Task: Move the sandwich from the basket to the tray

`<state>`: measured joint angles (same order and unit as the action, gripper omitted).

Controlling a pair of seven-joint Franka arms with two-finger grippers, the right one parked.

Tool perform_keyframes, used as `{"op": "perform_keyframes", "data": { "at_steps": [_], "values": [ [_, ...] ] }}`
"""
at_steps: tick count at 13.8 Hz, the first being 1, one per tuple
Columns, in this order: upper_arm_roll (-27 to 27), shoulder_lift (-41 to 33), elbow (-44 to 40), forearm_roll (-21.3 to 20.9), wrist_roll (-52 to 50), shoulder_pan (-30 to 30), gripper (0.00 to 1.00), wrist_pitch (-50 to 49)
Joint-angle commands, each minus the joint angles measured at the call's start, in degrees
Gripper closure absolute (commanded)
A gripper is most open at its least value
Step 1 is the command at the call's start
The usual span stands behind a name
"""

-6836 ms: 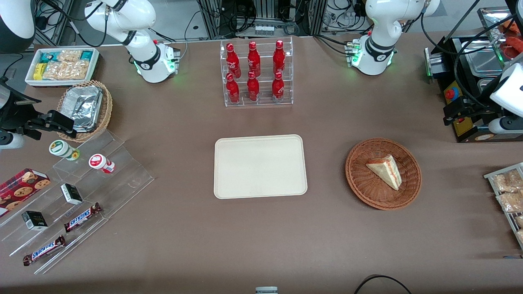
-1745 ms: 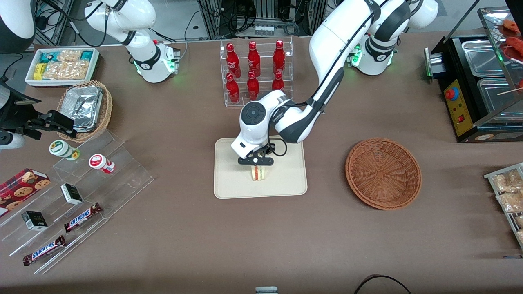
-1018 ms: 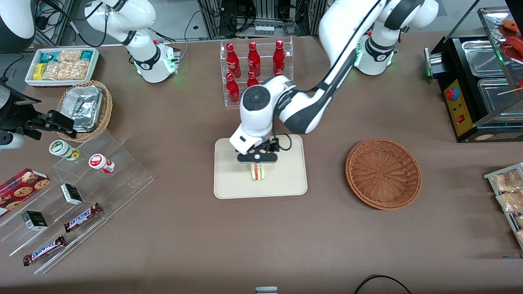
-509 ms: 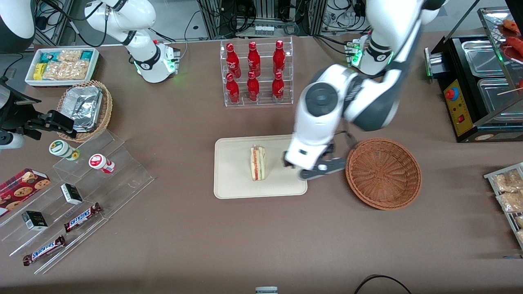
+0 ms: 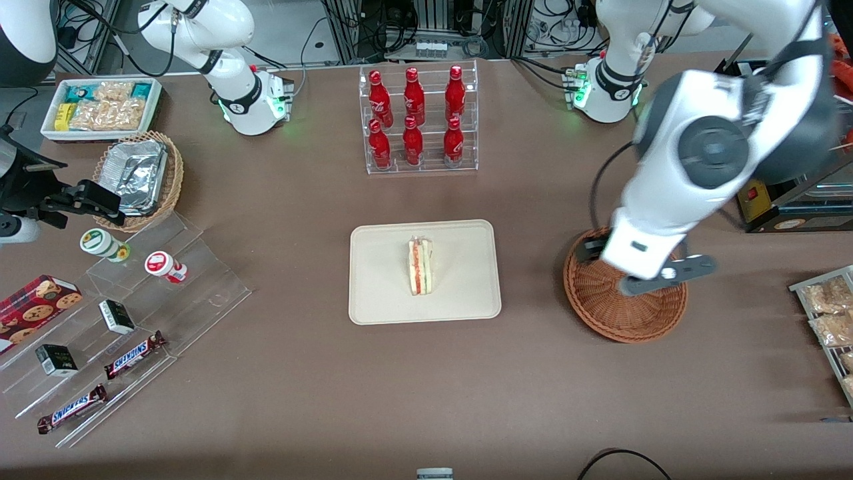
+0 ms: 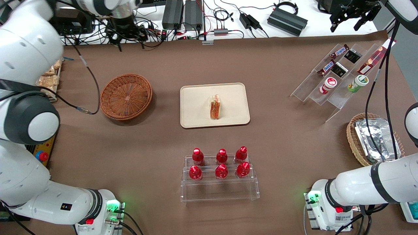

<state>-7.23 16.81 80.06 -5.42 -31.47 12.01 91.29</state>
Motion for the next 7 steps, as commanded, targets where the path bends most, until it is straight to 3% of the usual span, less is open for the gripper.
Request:
{"op": "perform_keyframes", "data": {
  "at_steps": [1, 4, 7],
  "values": [
    [-0.7, -6.1, 5.4, 2.3, 9.1, -5.2, 0.0, -0.4],
    [-0.6, -10.0, 6.3, 2.4, 21.3, -11.2, 0.0, -3.4],
    [3.2, -13.3, 6.6, 3.5, 29.6, -12.0, 0.0, -6.1]
  ]
}}
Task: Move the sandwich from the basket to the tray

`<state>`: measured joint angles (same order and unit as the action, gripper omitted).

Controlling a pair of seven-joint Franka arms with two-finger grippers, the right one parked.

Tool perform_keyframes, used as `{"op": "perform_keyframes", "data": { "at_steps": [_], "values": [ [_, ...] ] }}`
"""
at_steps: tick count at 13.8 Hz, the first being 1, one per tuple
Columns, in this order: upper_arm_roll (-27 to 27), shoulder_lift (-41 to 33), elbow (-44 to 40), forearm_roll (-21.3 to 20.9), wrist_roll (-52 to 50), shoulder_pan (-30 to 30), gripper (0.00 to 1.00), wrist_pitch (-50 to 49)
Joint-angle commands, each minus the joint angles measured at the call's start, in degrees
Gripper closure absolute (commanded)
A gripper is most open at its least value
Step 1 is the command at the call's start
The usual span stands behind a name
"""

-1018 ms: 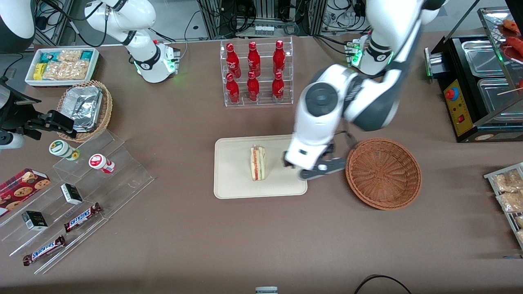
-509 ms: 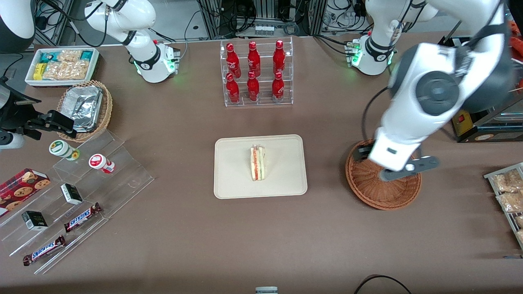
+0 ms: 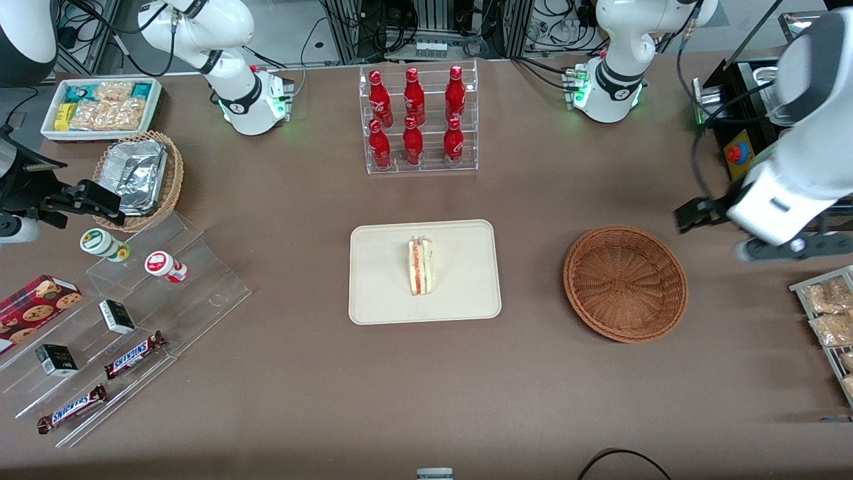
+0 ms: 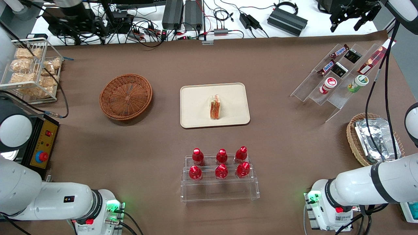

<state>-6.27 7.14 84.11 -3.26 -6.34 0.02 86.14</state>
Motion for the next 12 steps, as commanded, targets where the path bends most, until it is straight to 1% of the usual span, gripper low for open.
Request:
{"op": "perform_keyframes", "data": {
  "at_steps": [1, 4, 6, 10, 12],
  "values": [
    [3.3, -4.0, 2.5, 1.4, 5.5, 0.6, 0.0, -1.0],
    [4.0, -2.7, 0.7, 1.4, 4.9, 1.7, 0.0, -0.6],
    [4.3, -2.7, 0.7, 2.9, 5.1, 1.9, 0.0, -0.5],
    [5.5, -6.4, 2.7, 3.0, 5.8, 1.8, 0.0, -1.1],
    [5.9, -9.3, 4.7, 3.4, 10.2, 1.2, 0.0, -1.1]
  ]
}}
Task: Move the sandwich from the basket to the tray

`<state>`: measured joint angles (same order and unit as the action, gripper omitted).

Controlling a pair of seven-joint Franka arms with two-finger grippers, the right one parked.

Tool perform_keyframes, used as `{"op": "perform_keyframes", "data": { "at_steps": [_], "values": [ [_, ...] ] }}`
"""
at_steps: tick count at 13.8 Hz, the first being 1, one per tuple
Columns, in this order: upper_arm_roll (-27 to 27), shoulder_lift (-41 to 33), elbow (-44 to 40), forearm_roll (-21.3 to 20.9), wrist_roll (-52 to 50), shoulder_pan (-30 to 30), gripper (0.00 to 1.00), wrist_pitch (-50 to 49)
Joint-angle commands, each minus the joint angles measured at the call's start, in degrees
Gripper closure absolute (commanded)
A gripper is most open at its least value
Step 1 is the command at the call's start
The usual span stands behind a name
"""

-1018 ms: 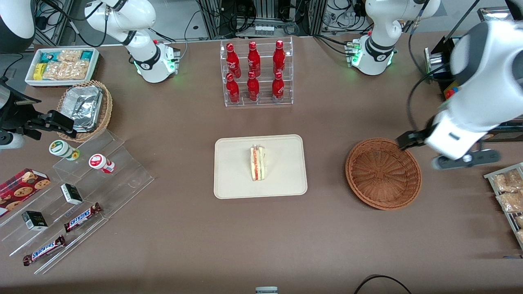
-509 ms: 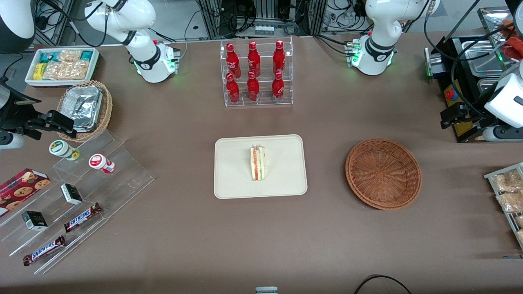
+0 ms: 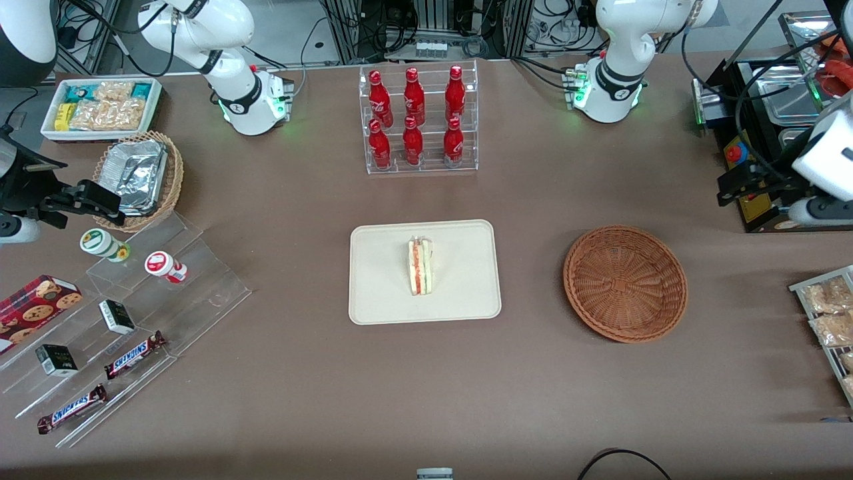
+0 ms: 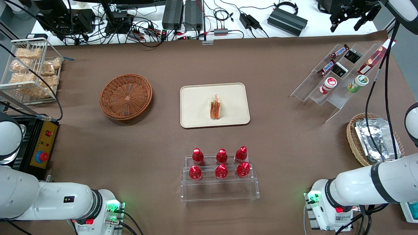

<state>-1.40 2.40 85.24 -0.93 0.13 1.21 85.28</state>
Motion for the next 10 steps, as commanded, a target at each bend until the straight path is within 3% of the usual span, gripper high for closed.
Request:
{"op": "perform_keyframes", "data": {
  "at_steps": [1, 10],
  "values": [
    [2.7, -4.5, 3.4, 2.4, 3.9, 0.1, 0.0, -0.1],
    [2.7, -3.2, 1.9, 2.1, 1.3, -0.2, 0.0, -0.5]
  ]
}}
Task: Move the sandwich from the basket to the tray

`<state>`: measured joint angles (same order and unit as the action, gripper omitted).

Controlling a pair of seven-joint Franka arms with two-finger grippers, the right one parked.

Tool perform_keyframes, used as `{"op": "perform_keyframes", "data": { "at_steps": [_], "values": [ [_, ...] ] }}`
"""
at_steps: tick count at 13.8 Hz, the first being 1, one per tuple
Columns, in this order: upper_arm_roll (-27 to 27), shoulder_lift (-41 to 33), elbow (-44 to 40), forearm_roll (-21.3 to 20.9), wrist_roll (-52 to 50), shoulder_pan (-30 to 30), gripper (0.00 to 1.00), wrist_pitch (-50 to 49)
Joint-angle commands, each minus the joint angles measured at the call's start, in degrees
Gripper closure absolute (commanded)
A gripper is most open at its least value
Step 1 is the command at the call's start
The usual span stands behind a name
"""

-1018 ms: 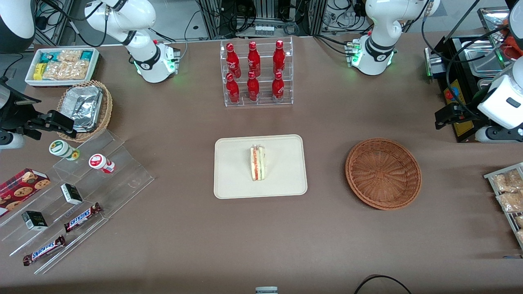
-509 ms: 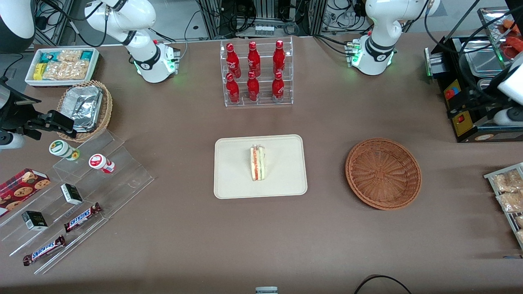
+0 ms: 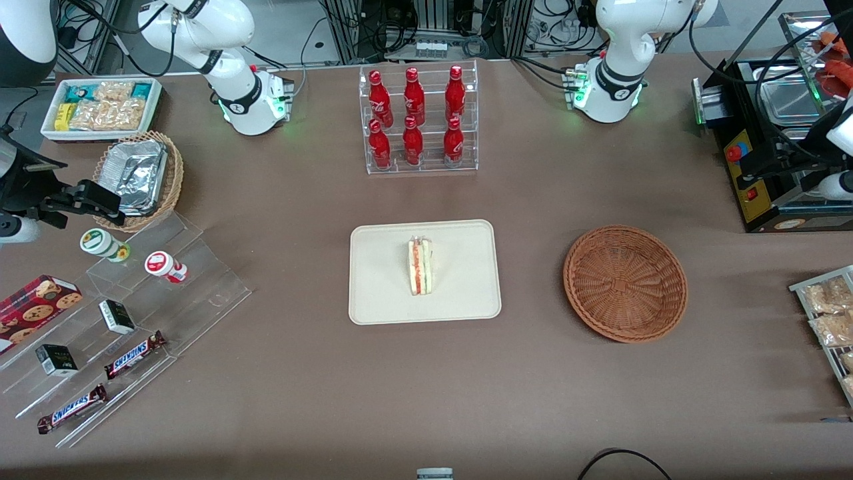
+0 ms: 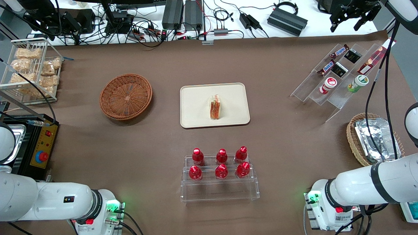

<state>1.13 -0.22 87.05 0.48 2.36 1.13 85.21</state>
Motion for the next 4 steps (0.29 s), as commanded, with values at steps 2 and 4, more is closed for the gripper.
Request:
{"op": "perform_keyframes", "data": {
  "at_steps": [2, 4],
  "values": [
    [0.3, -0.7, 0.0, 0.6, -3.0, -0.1, 0.0, -1.2],
    [0.4, -1.1, 0.2, 0.4, -3.1, -0.3, 0.0, -1.8]
  ]
}}
